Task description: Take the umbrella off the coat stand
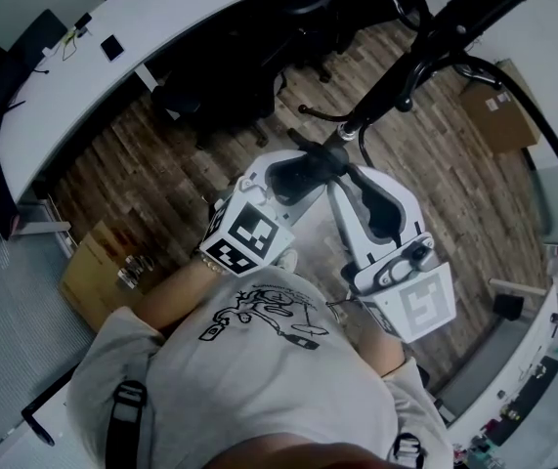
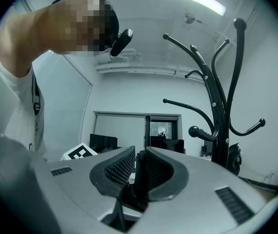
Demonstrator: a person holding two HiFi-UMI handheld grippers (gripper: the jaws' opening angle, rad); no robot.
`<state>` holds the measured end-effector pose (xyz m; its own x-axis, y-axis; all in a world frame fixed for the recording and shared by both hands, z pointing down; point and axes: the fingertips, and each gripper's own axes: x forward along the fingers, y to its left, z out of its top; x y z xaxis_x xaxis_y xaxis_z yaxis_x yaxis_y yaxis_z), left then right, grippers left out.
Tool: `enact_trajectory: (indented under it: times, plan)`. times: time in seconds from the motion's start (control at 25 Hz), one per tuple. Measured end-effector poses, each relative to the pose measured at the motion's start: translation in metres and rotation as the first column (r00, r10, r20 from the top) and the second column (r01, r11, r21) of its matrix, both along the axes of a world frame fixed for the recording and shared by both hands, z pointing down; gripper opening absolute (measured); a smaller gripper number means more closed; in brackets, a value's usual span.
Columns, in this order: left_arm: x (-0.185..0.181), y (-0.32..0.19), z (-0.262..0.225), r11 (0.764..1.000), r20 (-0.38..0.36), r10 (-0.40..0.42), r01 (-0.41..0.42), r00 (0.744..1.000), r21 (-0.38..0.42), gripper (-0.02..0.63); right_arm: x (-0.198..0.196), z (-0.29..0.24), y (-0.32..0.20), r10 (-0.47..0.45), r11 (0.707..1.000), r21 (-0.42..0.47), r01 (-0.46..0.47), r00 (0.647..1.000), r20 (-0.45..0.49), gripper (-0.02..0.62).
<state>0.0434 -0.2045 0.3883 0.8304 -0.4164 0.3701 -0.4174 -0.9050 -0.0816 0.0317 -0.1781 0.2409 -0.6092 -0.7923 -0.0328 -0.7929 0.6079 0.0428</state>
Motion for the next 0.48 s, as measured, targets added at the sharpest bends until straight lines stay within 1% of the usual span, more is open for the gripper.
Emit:
enact_trajectory:
  times: [0.08,0.2,0.24,0.36,0.48]
  plan:
    - [0.007,0.0,-0.001,1.0,0.003,-0.002,0.002,1.0,-0.001,0.202,0.007,-0.001,-0.001,0.008,1.0,0.007,-0.008,1.0,-0.014,0.078]
    - [0.014,0.0,-0.004,1.0,0.005,-0.003,0.003,1.0,0.003,0.202,0.017,-0.004,-0.002,0.025,0.999,0.028,-0.024,0.999,-0.029,0.043]
    - [0.016,0.0,-0.005,1.0,0.005,-0.003,0.003,1.0,0.005,0.202,0.019,-0.005,-0.002,0.027,0.999,0.035,-0.026,0.999,-0.027,0.04]
    - [0.022,0.001,-0.007,1.0,0.004,0.002,-0.002,1.0,0.007,0.202,0.026,-0.007,0.0,0.034,0.998,0.052,-0.034,0.999,-0.006,0.035]
    - [0.029,0.0,-0.011,1.0,0.001,0.011,-0.011,1.0,0.008,0.202,0.036,-0.011,0.0,0.059,0.996,0.061,-0.061,0.997,0.045,0.032]
